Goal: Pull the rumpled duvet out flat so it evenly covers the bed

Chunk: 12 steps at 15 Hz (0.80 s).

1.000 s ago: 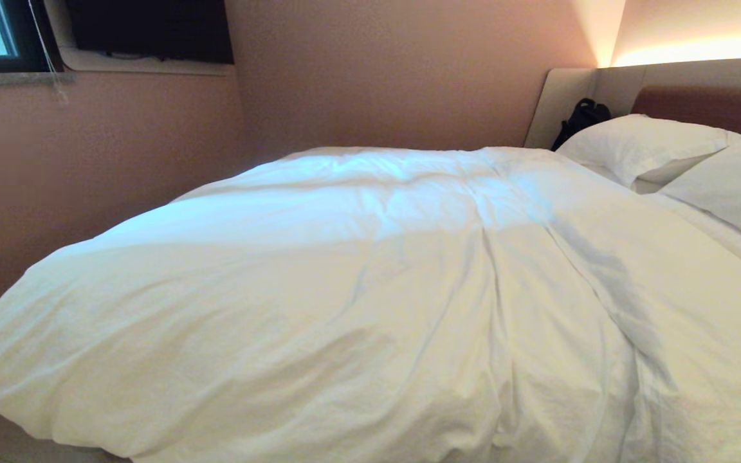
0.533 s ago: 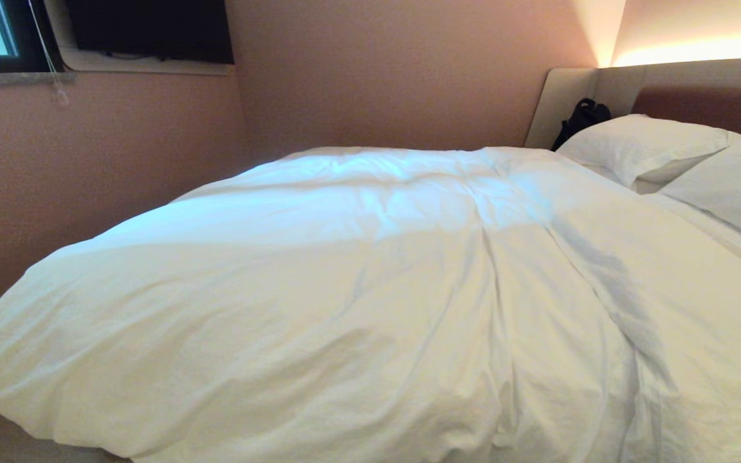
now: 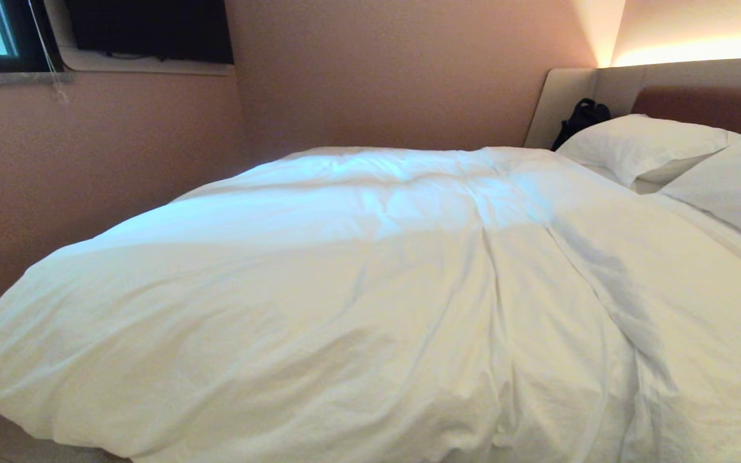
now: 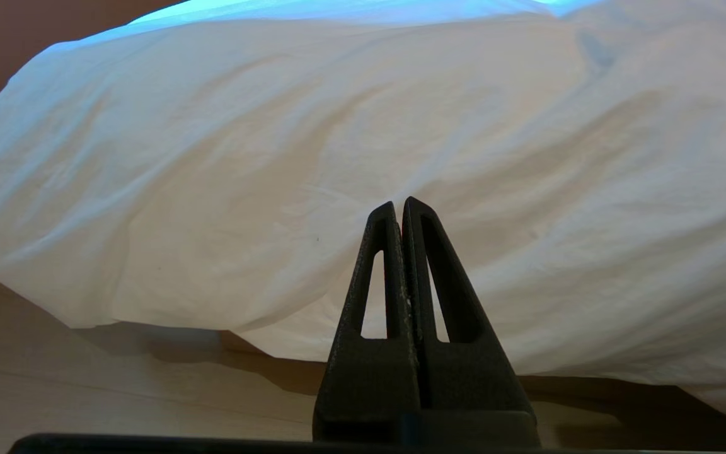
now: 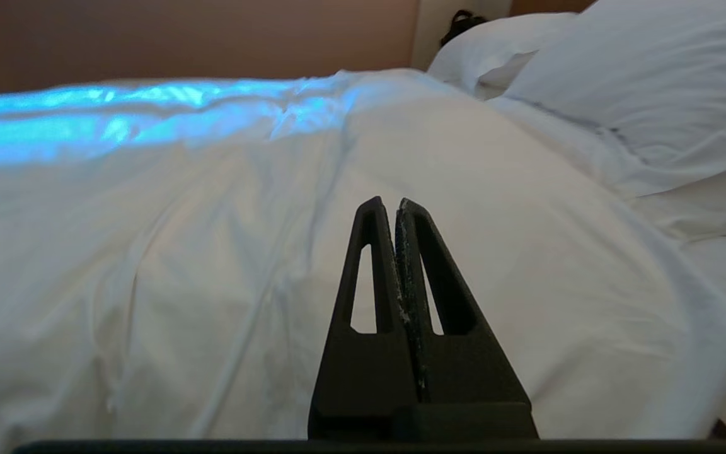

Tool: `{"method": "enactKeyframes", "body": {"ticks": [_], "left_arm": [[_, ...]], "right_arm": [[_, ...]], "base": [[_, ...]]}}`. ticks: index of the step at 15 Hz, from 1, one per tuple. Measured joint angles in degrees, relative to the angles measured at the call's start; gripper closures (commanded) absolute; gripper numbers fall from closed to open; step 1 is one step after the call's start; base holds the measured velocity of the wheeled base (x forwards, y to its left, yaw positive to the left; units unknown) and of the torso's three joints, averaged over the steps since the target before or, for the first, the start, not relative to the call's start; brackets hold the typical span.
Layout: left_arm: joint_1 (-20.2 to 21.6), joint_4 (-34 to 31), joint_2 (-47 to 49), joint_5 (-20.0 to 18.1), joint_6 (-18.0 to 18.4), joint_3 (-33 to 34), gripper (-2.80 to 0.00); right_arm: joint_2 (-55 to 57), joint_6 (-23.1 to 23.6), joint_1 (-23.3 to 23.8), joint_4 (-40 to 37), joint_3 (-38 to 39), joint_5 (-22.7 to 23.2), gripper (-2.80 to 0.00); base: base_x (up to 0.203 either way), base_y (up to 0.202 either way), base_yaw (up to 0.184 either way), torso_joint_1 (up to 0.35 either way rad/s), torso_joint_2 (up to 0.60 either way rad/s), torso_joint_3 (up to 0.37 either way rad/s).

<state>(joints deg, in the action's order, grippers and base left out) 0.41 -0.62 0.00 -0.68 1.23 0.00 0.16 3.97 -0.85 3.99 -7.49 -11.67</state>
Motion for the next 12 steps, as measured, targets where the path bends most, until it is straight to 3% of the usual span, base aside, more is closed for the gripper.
{"method": "enactKeyframes", "body": {"ticks": [12], "left_arm": [[0.0,0.0,0.0,0.0,0.0,0.0,0.00]], "right_arm": [[0.0,0.1,0.0,0.0,6.6,9.4,0.00]], "base": [[0.000,0.000,0.000,0.000,0.00,0.000]]}}
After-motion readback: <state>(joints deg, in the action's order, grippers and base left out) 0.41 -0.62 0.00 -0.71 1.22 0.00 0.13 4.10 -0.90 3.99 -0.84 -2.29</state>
